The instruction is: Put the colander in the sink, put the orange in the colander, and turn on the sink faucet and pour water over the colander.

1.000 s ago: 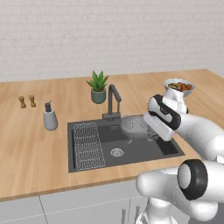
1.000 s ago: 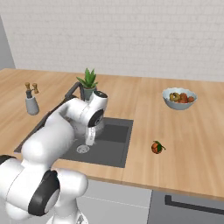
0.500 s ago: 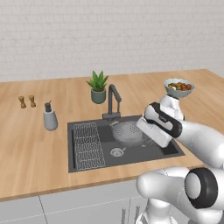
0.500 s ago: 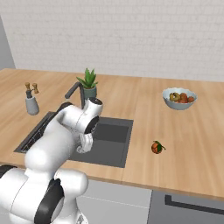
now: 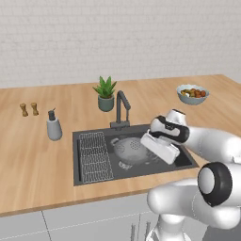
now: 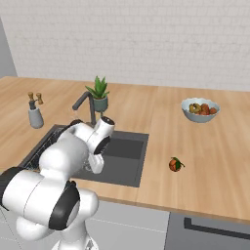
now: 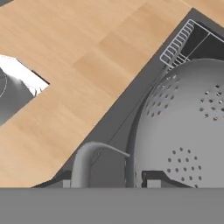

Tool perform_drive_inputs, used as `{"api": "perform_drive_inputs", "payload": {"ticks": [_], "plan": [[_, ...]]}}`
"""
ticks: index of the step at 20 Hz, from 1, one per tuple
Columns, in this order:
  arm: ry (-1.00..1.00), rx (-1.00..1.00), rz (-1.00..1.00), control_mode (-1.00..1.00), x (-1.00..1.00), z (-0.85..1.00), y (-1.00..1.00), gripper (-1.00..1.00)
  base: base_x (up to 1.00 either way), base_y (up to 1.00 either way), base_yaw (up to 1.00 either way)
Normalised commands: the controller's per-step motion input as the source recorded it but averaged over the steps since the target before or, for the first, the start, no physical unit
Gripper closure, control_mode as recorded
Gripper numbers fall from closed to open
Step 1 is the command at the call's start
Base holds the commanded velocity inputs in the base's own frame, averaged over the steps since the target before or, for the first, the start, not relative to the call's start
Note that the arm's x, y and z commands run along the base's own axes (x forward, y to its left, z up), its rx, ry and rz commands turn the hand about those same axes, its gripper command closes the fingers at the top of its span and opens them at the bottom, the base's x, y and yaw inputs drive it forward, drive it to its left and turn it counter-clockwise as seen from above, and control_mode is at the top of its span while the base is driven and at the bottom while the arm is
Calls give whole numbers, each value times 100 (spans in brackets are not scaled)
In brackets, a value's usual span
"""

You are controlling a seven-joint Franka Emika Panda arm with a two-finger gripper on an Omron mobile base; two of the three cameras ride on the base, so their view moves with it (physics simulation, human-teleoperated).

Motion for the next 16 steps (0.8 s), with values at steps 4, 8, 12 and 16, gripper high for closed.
{"api": "perform_drive_inputs", "payload": {"ticks": [4,8,12,16], "plan": [[3,0,5,-100,17,-45,0,100,0,0,0],[0,0,4,-100,36,-31,0,100,0,0,0],[0,0,5,-100,32,-32,0,100,0,0,0],[0,0,5,-100,23,-42,0,100,0,0,0]]}}
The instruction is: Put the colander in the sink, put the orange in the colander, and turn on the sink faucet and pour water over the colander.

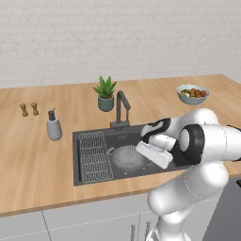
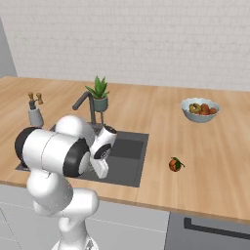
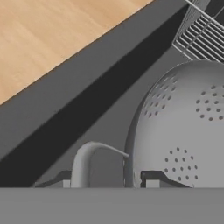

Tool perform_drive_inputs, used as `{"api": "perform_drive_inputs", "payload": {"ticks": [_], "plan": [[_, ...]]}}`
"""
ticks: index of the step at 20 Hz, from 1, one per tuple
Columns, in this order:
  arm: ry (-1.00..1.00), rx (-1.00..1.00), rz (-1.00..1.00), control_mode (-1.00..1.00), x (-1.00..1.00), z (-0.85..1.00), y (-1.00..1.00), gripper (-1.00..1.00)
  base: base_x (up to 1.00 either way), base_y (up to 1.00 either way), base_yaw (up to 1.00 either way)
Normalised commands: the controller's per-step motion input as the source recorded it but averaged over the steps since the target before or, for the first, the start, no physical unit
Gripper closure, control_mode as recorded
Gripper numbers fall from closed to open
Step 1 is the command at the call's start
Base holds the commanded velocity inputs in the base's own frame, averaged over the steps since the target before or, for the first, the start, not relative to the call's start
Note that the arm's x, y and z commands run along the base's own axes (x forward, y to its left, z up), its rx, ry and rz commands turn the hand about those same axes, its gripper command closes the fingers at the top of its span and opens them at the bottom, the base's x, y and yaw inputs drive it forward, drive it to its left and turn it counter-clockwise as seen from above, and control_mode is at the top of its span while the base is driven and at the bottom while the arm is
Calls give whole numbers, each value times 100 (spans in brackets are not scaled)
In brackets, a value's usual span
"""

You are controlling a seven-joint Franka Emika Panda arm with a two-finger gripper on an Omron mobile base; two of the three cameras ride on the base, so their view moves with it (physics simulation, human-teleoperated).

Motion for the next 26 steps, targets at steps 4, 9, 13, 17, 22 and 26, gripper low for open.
{"api": "perform_drive_inputs", "payload": {"ticks": [4,9,13,17,22,26], "plan": [[-1,0,4,-100,37,-44,0,100,0,0,0],[-3,3,2,-100,43,-43,1,100,0,0,0],[-2,9,1,-100,42,-40,4,100,0,0,0],[-1,6,2,-100,43,-27,11,100,0,0,0],[0,1,3,-100,16,-13,26,100,0,0,0],[0,0,1,-100,0,-20,41,100,0,0,0]]}}
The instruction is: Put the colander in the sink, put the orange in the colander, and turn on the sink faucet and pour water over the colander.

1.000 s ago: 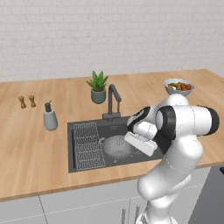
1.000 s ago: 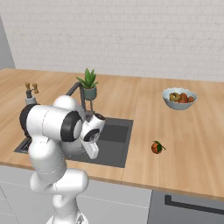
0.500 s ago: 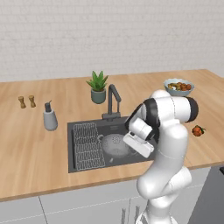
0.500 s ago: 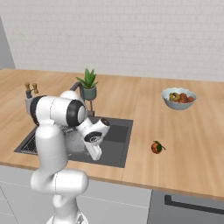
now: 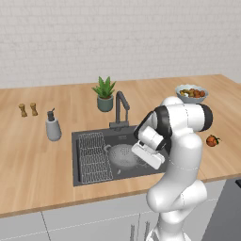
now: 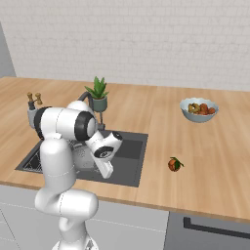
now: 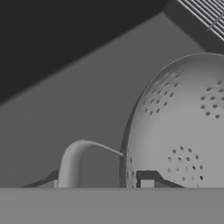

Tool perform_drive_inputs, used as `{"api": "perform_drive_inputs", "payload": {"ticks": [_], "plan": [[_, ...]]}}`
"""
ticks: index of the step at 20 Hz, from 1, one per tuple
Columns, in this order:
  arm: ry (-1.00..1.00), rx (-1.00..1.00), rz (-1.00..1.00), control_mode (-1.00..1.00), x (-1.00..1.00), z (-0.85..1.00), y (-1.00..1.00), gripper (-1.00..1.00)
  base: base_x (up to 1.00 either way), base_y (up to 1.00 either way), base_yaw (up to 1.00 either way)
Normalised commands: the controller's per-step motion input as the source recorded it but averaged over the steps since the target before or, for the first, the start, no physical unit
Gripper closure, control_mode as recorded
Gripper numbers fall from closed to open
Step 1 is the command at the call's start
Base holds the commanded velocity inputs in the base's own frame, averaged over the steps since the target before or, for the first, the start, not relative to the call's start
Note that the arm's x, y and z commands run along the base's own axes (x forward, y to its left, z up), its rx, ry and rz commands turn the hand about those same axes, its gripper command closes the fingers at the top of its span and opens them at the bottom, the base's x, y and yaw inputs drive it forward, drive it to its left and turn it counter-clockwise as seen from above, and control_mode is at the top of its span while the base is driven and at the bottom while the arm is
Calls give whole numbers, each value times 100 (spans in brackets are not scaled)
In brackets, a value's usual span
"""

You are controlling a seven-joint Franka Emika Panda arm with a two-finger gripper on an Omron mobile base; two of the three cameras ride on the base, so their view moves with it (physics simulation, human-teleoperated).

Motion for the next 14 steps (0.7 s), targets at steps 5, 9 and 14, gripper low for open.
{"api": "perform_drive_inputs", "payload": {"ticks": [5,9,14], "plan": [[0,0,0,-100,0,-5,41,-100,0,0,0],[0,0,0,-100,0,0,36,-100,0,0,0],[0,0,0,-100,0,0,0,-100,0,0,0]]}}
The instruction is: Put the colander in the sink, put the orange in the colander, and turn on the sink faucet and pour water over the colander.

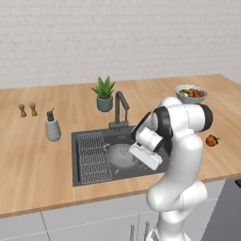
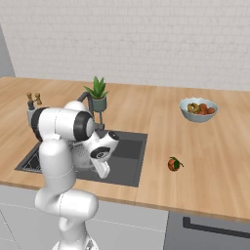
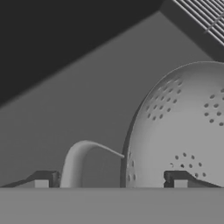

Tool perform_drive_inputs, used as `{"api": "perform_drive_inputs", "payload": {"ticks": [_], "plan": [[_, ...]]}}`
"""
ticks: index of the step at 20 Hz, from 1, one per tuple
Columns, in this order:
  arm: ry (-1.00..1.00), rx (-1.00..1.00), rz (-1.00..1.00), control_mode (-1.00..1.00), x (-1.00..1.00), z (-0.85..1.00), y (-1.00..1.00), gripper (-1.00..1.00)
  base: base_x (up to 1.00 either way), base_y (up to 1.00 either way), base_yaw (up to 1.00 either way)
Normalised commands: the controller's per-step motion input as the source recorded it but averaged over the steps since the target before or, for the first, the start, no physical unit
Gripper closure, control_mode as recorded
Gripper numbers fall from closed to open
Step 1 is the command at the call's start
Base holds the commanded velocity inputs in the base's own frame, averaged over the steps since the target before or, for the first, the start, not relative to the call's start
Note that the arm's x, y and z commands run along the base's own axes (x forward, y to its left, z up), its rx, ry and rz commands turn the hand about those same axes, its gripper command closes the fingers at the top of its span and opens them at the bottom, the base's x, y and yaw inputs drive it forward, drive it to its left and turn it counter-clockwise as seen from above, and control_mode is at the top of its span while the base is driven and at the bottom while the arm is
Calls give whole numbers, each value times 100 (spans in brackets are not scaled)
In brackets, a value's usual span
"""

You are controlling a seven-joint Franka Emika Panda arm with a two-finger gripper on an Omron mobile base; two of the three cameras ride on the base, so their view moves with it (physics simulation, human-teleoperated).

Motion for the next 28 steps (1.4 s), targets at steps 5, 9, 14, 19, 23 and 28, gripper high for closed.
{"api": "perform_drive_inputs", "payload": {"ticks": [5,9,14,19,23,28], "plan": [[-7,0,-3,-100,-5,26,0,-100,0,0,0],[-1,-3,-21,-100,-27,61,-2,-100,0,0,0],[1,-6,-28,-100,-28,66,-31,-100,0,0,0],[16,-6,-43,-100,-41,62,-40,-100,0,0,0],[22,-5,-45,-100,-19,73,-49,-100,0,0,0],[29,-3,-47,-100,-1,94,-47,-100,0,0,0]]}}
